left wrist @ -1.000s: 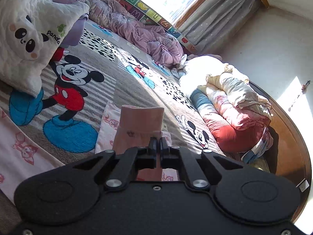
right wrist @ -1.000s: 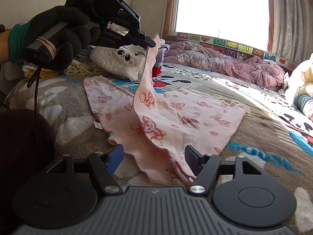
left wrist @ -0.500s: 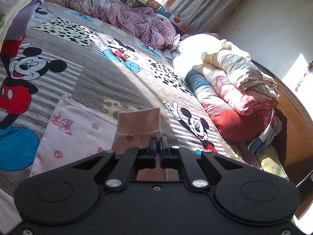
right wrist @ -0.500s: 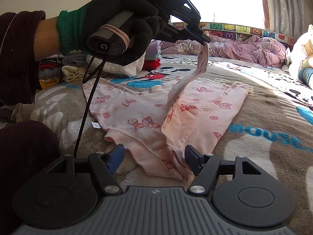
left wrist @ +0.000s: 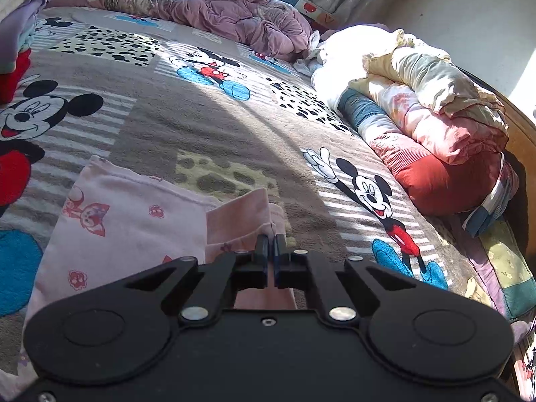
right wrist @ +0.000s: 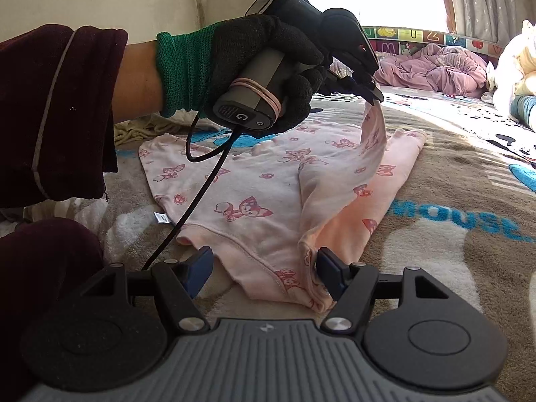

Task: Fold clothes
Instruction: 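Press the folded leg flat, then open the left gripper to release it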

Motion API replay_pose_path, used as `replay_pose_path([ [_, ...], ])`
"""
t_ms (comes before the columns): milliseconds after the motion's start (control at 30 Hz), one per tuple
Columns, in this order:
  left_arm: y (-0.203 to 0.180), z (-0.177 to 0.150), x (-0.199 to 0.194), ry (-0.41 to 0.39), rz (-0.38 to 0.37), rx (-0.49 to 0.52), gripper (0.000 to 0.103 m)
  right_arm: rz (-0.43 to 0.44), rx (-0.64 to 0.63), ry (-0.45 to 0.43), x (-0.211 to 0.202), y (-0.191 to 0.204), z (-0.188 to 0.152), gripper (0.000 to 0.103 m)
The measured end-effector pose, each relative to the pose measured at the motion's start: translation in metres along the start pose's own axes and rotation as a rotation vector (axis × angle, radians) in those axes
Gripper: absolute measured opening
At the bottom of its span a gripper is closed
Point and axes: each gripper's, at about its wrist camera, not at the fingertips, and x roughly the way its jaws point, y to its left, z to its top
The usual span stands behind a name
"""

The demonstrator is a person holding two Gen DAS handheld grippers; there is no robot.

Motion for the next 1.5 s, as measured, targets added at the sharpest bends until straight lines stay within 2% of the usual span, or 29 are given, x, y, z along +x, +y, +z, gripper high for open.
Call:
replay_pose_path([
  [267,-0.017,0.001,0.027,0.029,0.066,0.098,0.002,-0.002,0.026,0.001,-0.003,-0.003,0.003,0.07],
  [433,-0.027,-0.003,0.036,0.045,0.093,0.163,0.002,-0.035,0.02,0.012,-0.007,-0.006,0.005,0.07],
  [533,-0.03,-0.006,0.038,0.051,0.097,0.18,0.002,-0.082,-0.03,0.008,-0.01,-0.004,0.006,0.07],
  [667,-0.032,-0.006,0.04,0.054,0.103,0.187,0.002,-0.115,-0.168,-0.108,-0.018,0.012,0.007,0.069],
  [733,-0.034,-0.006,0.042,0.057,0.106,0.195,0.002,-0.092,-0.211,-0.139,-0.017,0.02,0.008,0.069],
  [800,-0.037,-0.007,0.045,0.064,0.112,0.209,0.002,-0.084,-0.255,-0.122,-0.008,0.026,0.008,0.069],
  [900,-0.041,-0.009,0.051,0.082,0.127,0.229,0.002,-0.082,-0.233,-0.046,0.01,0.023,0.009,0.069],
  [1000,-0.041,-0.011,0.057,0.093,0.137,0.242,0.002,-0.082,-0.201,-0.01,0.016,0.018,0.009,0.069],
  [1367,-0.046,-0.017,0.071,0.111,0.158,0.286,0.002,-0.027,-0.092,-0.001,0.016,0.005,0.003,0.071],
  [1500,-0.049,-0.02,0.069,0.1,0.155,0.323,0.002,-0.032,-0.07,-0.059,0.007,0.004,0.006,0.071],
])
